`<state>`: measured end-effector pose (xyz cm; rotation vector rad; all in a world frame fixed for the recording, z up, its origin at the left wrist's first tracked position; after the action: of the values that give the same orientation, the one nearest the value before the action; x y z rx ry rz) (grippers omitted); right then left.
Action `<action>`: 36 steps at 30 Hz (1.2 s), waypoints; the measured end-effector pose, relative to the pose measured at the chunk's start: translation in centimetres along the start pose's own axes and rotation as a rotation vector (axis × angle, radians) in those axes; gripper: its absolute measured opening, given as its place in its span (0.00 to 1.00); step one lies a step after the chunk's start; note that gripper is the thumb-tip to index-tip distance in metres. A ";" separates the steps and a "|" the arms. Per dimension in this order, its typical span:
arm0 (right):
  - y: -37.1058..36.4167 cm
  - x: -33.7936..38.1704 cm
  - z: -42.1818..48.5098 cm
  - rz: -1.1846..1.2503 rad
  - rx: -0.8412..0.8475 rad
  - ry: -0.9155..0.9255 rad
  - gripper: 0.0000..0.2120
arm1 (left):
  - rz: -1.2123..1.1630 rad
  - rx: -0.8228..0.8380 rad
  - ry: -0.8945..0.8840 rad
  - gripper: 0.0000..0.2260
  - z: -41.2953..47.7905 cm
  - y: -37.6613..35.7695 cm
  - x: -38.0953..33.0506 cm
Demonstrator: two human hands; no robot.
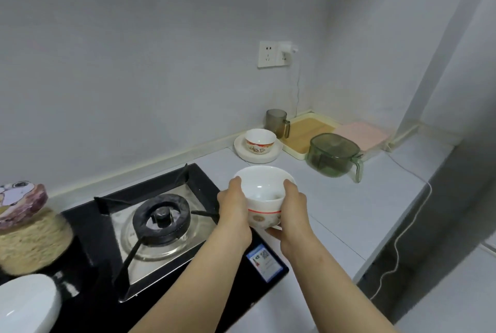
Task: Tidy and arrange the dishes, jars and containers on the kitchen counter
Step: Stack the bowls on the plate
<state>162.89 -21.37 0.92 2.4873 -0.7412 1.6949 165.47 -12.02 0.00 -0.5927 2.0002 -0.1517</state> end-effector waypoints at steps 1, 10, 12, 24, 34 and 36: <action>-0.2 0.6 1.7 -0.013 0.019 0.001 0.16 | 0.004 -0.027 -0.025 0.20 1.0 -0.9 -0.4; -0.1 6.8 14.7 -0.149 0.173 -0.019 0.18 | -0.022 -0.220 -0.087 0.18 9.0 -9.4 -1.8; -0.3 7.7 16.6 -0.147 0.212 -0.035 0.19 | -0.031 -0.236 -0.109 0.15 9.9 -10.8 -2.3; -4.2 12.5 28.0 -0.183 0.276 -0.022 0.23 | 0.201 -0.334 -0.240 0.06 18.5 -16.4 -7.1; -6.2 14.4 35.9 -0.284 0.250 0.073 0.22 | 0.360 -0.374 -0.210 0.06 26.8 -19.3 -8.2; -6.8 13.9 37.2 -0.309 0.249 0.091 0.21 | 0.361 -0.404 -0.179 0.06 27.9 -19.0 -7.8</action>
<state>201.91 -31.39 -0.10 2.4888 -0.1320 1.8602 198.95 -20.92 -0.78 -0.4637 1.9355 0.5177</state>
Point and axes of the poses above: each hand's wrist, its own z-axis towards the middle knuckle, its own y-axis out of the back of the hand, x = y × z, the point moved 4 cm from there along z, towards the middle knuckle, and after that the axes turned 1 degree about -y, right-handed, at the moved point
